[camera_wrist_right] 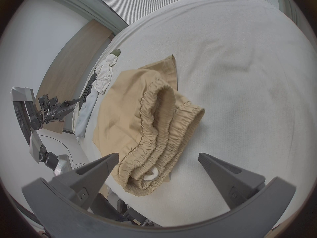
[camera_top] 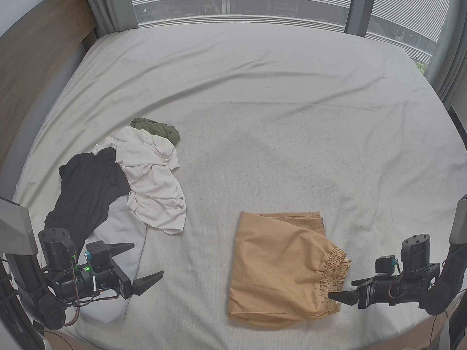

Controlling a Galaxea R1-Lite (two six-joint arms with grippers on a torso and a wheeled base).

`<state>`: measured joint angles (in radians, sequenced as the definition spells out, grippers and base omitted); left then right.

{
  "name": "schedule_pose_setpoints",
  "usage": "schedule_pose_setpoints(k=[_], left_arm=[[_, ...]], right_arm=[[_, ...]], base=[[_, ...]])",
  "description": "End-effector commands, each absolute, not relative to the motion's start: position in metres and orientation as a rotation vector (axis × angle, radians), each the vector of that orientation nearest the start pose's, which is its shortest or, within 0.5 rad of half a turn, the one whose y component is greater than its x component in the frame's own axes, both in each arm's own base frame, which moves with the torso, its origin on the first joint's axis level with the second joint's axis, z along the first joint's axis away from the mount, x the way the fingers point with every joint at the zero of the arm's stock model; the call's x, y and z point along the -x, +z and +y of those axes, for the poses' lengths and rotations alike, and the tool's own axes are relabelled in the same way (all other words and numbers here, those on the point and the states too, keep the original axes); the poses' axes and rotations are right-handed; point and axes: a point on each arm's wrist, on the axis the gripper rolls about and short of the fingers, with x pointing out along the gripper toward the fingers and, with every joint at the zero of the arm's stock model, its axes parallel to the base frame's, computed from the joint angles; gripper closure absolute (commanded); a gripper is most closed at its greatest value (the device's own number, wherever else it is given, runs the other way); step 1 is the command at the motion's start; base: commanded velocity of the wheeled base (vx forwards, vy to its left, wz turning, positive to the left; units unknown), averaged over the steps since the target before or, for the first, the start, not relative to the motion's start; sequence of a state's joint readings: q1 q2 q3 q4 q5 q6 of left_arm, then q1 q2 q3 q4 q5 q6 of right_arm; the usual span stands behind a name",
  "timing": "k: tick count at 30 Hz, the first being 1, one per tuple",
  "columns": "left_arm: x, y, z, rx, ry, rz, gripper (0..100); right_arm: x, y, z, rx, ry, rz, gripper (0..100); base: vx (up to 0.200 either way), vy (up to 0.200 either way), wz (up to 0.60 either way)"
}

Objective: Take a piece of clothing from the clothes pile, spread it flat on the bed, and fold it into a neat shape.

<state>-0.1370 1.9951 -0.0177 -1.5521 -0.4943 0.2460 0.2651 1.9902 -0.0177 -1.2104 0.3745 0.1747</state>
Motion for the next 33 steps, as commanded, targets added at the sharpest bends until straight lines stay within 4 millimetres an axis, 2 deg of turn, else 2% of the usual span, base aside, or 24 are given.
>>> schedule_pose_setpoints(k=[1,15,27,33], left_arm=[[-0.207,0.040,-0.039,-0.154,-0.671,0.366,0],[-0.207,0.040,-0.039,-0.154,-0.671,0.366,0],[-0.207,0.040,-0.039,-0.154,-0.667,0.364,0],[-0.207,0.040,-0.039,-0.154,-0.669,0.364,0]], right_arm=[[-0.183,0.005,0.062,-0.197,0.546,0.884,0],[-0.188,-0.014,0.070,-0.191,0.566,0.919,0],[-0.191,-0.016,0.091,-0.258,0.619,0.869,0],[-0.192,-0.024,0.094,-0.277,0.615,0.881,0]], base=[[0.000,0.000,0.00],[0.000,0.000,0.00],[0.000,0.000,0.00],[0.000,0.000,0.00]])
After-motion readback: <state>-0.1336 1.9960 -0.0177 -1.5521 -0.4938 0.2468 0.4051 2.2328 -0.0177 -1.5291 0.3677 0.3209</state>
